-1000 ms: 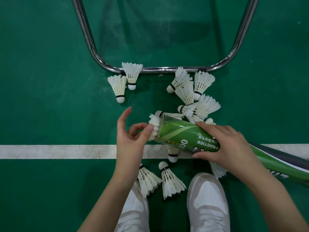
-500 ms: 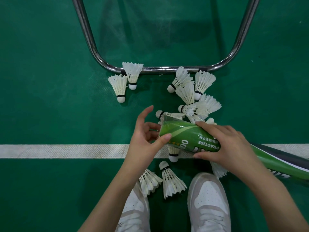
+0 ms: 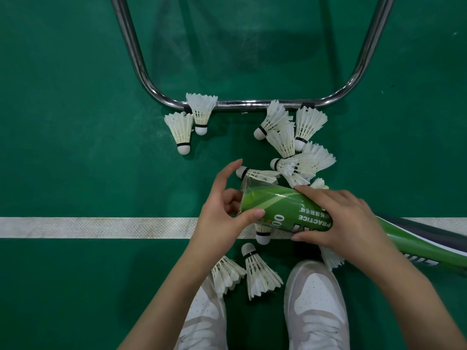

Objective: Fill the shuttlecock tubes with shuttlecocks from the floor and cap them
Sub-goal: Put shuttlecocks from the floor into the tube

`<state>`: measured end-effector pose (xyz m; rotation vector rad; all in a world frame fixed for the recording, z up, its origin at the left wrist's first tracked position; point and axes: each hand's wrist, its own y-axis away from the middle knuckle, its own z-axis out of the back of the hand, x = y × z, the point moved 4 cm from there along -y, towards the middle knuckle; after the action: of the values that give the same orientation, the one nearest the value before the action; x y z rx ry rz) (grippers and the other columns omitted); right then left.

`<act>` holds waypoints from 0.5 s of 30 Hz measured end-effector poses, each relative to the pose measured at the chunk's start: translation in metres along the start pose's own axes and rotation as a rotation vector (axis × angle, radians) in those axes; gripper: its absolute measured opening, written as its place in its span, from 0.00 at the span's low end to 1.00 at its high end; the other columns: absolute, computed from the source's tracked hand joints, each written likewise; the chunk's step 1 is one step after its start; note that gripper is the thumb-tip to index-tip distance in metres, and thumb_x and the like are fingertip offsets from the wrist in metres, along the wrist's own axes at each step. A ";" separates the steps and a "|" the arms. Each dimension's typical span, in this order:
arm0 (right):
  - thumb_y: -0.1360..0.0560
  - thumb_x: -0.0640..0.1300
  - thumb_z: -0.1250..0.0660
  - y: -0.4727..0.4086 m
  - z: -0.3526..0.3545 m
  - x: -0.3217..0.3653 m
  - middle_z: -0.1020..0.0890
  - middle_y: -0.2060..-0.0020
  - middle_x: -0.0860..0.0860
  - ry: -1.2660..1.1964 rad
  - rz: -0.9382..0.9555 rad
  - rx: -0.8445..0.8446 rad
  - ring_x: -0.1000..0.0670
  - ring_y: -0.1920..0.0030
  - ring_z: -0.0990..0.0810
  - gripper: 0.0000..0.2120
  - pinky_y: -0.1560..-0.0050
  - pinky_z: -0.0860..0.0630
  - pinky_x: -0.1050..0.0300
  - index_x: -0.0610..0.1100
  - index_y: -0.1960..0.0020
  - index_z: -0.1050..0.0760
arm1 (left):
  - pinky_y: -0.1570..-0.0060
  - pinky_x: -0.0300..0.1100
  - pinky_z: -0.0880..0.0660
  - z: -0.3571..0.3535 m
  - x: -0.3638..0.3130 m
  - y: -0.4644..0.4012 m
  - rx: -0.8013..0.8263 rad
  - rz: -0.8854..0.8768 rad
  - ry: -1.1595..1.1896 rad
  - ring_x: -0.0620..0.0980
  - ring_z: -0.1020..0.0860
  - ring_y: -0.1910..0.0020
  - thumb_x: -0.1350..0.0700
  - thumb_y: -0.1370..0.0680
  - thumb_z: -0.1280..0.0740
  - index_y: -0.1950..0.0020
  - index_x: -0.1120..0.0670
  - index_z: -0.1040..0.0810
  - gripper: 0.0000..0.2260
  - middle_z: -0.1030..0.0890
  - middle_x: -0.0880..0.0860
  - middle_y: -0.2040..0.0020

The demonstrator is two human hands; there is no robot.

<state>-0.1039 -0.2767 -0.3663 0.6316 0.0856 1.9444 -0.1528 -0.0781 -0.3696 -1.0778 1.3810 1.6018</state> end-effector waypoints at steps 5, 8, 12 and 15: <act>0.42 0.67 0.31 0.000 0.000 0.001 0.25 0.40 0.56 0.002 0.005 0.000 0.49 0.41 0.31 0.41 0.45 0.37 0.51 0.60 0.31 0.38 | 0.49 0.41 0.22 -0.005 -0.001 0.000 0.077 0.005 0.078 0.50 0.17 0.53 0.68 0.26 0.32 0.34 0.36 0.38 0.32 0.16 0.54 0.55; 0.42 0.67 0.31 0.000 0.000 0.001 0.25 0.39 0.57 0.003 0.005 0.002 0.49 0.41 0.31 0.41 0.45 0.37 0.51 0.61 0.32 0.38 | 0.44 0.44 0.23 -0.008 0.002 0.001 0.098 0.005 0.077 0.50 0.17 0.50 0.68 0.24 0.35 0.33 0.36 0.38 0.31 0.15 0.53 0.53; 0.41 0.67 0.32 0.000 0.000 0.001 0.26 0.39 0.57 0.014 0.008 0.004 0.50 0.41 0.32 0.41 0.45 0.38 0.53 0.61 0.31 0.39 | 0.42 0.45 0.24 -0.008 0.003 0.004 0.077 -0.002 0.046 0.49 0.18 0.49 0.64 0.24 0.33 0.33 0.34 0.41 0.31 0.15 0.53 0.51; 0.41 0.66 0.31 -0.001 0.000 0.002 0.26 0.39 0.57 0.011 0.013 0.002 0.49 0.41 0.31 0.41 0.44 0.38 0.53 0.60 0.31 0.39 | 0.46 0.37 0.24 -0.010 0.000 0.006 0.071 -0.016 0.014 0.45 0.18 0.49 0.63 0.28 0.28 0.33 0.33 0.41 0.36 0.16 0.50 0.48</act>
<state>-0.1041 -0.2743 -0.3655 0.6239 0.0909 1.9606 -0.1565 -0.0892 -0.3680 -1.0573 1.4247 1.5246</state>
